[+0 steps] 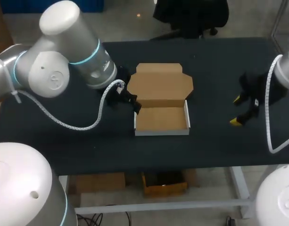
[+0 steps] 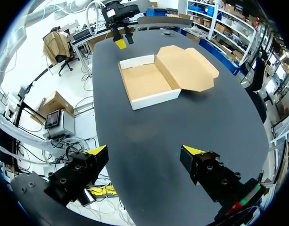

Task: Assemble the packaging by folding the flat box into shape, placing the metal phone stand inside, and closing the box properly

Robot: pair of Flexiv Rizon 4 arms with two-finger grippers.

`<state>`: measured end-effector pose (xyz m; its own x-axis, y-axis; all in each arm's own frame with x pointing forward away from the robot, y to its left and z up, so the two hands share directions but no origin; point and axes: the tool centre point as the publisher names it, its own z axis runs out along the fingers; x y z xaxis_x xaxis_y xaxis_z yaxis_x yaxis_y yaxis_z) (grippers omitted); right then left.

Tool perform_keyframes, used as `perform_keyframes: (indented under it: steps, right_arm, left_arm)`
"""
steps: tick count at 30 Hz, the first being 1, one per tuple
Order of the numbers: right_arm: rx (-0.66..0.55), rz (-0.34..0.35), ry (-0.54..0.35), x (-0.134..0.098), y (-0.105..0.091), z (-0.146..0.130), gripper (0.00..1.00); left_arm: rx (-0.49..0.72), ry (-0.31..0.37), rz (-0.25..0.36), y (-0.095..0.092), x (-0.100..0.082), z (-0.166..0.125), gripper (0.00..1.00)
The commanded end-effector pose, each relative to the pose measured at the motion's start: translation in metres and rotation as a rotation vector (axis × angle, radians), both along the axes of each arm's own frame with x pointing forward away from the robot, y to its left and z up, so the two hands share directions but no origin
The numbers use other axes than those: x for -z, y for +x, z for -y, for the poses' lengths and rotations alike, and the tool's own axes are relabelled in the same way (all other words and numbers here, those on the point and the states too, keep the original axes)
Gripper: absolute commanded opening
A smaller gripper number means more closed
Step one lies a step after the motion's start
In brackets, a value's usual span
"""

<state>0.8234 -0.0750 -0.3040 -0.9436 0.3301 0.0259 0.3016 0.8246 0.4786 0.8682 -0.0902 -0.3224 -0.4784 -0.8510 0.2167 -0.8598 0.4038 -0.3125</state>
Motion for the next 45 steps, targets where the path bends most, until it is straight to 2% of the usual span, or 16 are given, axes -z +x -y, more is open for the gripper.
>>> perform_keyframes:
  steps: [1,7,11,16,22,24,31,36,41,45]
  right_arm:
    - [-0.003,0.002,0.015,-0.001,-0.001,0.002,1.0]
    - [-0.002,0.006,0.029,-0.002,-0.001,0.003,1.0]
    - [-0.003,0.009,0.042,-0.002,-0.002,0.003,1.0]
    - [0.003,0.007,0.056,-0.002,-0.002,0.002,1.0]
    - [0.02,0.01,0.089,-0.003,-0.003,0.003,1.0]
    - [0.041,-0.012,0.103,-0.003,-0.003,0.004,1.0]
    - [0.16,-0.072,0.129,-0.007,-0.005,0.014,1.0]
    - [0.329,-0.139,0.109,-0.018,-0.002,0.027,1.0]
    - [0.437,-0.148,0.082,-0.033,0.0,0.037,1.0]
    - [0.548,-0.154,0.039,-0.044,-0.002,0.048,1.0]
  left_arm:
    - [0.088,-0.113,0.059,-0.016,-0.019,-0.024,1.0]
    - [0.205,-0.127,0.11,-0.025,-0.037,-0.041,1.0]
    - [0.333,-0.107,0.147,-0.032,-0.044,-0.049,1.0]
    - [0.372,-0.079,0.172,-0.04,-0.049,-0.059,1.0]
    - [0.422,-0.005,0.198,-0.049,-0.052,-0.068,1.0]
    - [0.437,-0.013,0.195,-0.053,-0.053,-0.072,1.0]
    - [0.364,-0.01,0.173,-0.063,-0.066,-0.09,1.0]
    - [0.304,0.002,0.15,-0.067,-0.08,-0.102,1.0]
    - [0.23,0.014,0.105,-0.066,-0.092,-0.116,1.0]
    - [0.159,0.052,0.067,-0.069,-0.101,-0.124,1.0]
